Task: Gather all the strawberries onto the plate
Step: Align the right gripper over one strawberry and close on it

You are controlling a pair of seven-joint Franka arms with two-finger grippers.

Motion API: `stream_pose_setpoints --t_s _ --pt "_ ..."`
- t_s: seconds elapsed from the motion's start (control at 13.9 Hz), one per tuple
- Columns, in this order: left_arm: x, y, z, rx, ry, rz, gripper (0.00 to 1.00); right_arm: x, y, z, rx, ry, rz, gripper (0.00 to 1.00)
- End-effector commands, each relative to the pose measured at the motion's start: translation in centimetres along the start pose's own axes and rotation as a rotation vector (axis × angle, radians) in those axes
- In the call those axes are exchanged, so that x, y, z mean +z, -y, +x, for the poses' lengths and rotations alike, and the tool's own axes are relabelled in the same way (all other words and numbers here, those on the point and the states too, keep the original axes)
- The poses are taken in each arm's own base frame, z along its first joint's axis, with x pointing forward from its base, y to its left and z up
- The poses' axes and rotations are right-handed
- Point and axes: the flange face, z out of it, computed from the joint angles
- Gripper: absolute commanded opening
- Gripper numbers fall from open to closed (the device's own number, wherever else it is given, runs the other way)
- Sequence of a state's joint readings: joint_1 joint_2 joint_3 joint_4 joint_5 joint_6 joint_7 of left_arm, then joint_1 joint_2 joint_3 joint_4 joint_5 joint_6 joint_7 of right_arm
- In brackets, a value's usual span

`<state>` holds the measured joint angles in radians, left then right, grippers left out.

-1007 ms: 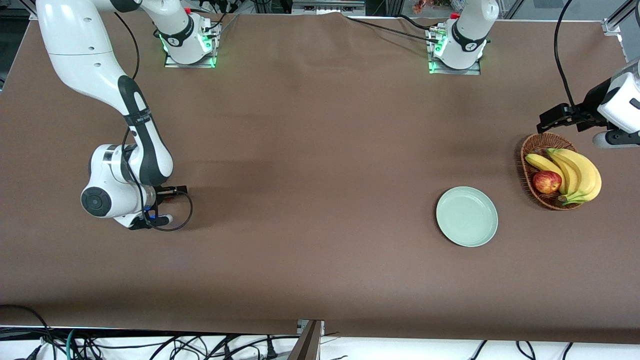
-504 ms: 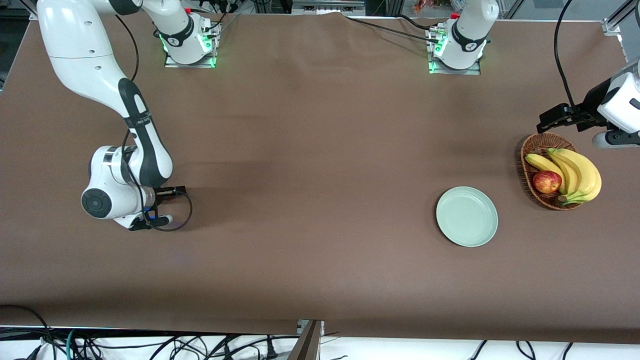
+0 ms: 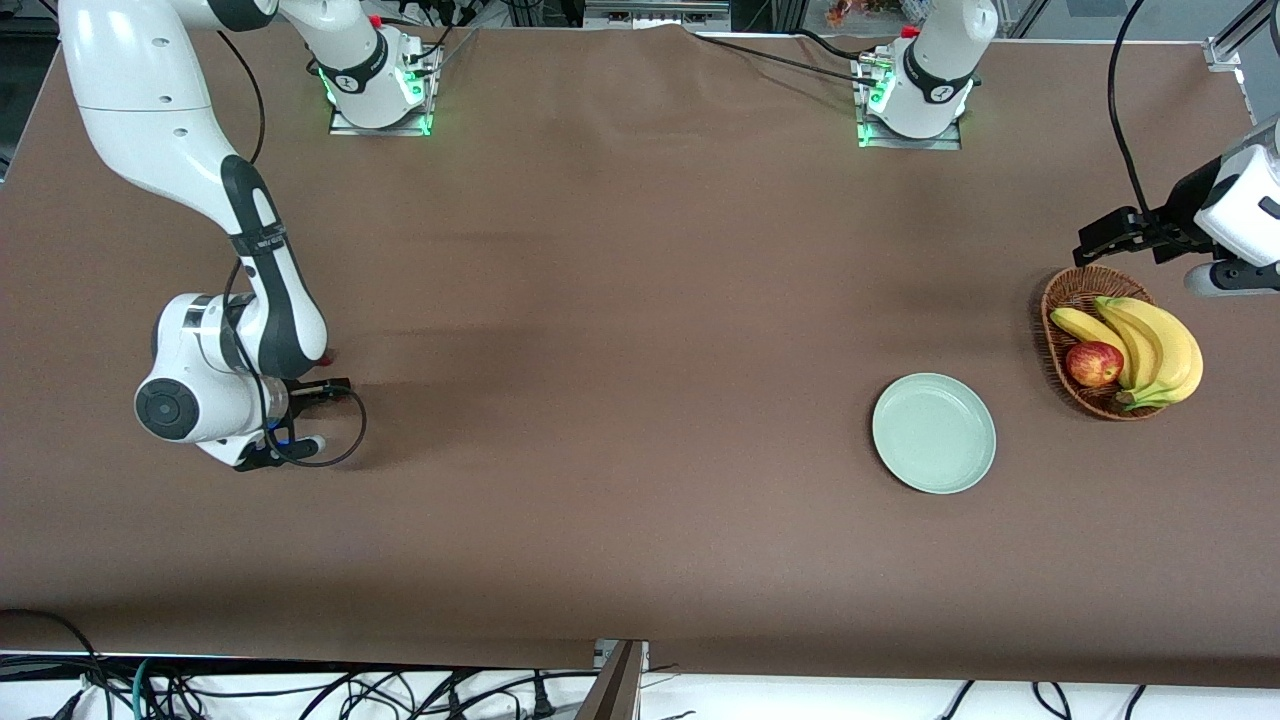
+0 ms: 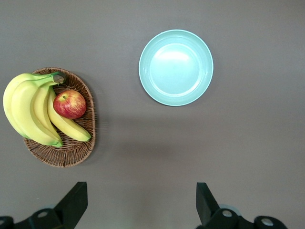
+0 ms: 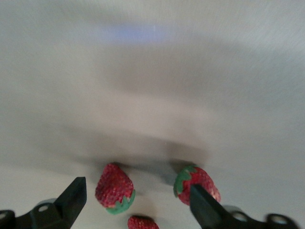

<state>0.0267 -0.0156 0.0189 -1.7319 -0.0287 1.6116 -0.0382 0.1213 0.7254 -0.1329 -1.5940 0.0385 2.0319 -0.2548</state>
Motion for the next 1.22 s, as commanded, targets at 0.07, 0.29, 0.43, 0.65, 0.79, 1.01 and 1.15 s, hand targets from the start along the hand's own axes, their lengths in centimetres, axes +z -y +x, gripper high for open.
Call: stream_pose_setpoints --t_s 0.07,0.29,0.43,0.65,0.79,1.01,1.15 --pt "-0.3 -0.1 0.3 0.011 -0.010 0.021 1.00 -2.5 1.4 0.6 -0.020 0.034 0.004 0.99" --pt "-0.3 -0.1 0.3 0.011 -0.010 0.021 1.00 -0.6 1.9 0.6 -0.011 0.066 0.008 0.99" --pt "-0.3 -0.1 0.3 0.011 -0.010 0.021 1.00 1.6 1.9 0.2 -0.011 0.099 0.012 0.99" --pt "-0.3 -0.2 0.2 0.013 -0.010 0.022 1.00 2.2 1.8 0.0 -0.011 0.117 0.016 0.60" --pt "-0.3 -0.1 0.3 0.011 -0.010 0.021 1.00 1.9 2.0 0.1 -0.009 0.114 0.017 0.14" --pt "-0.3 -0.3 0.2 0.014 -0.010 0.022 1.00 1.8 2.1 0.1 -0.007 0.112 0.020 0.00" --pt "-0.3 -0.4 0.2 0.016 -0.010 0.022 1.00 1.5 2.3 0.2 0.002 0.105 0.023 0.00"
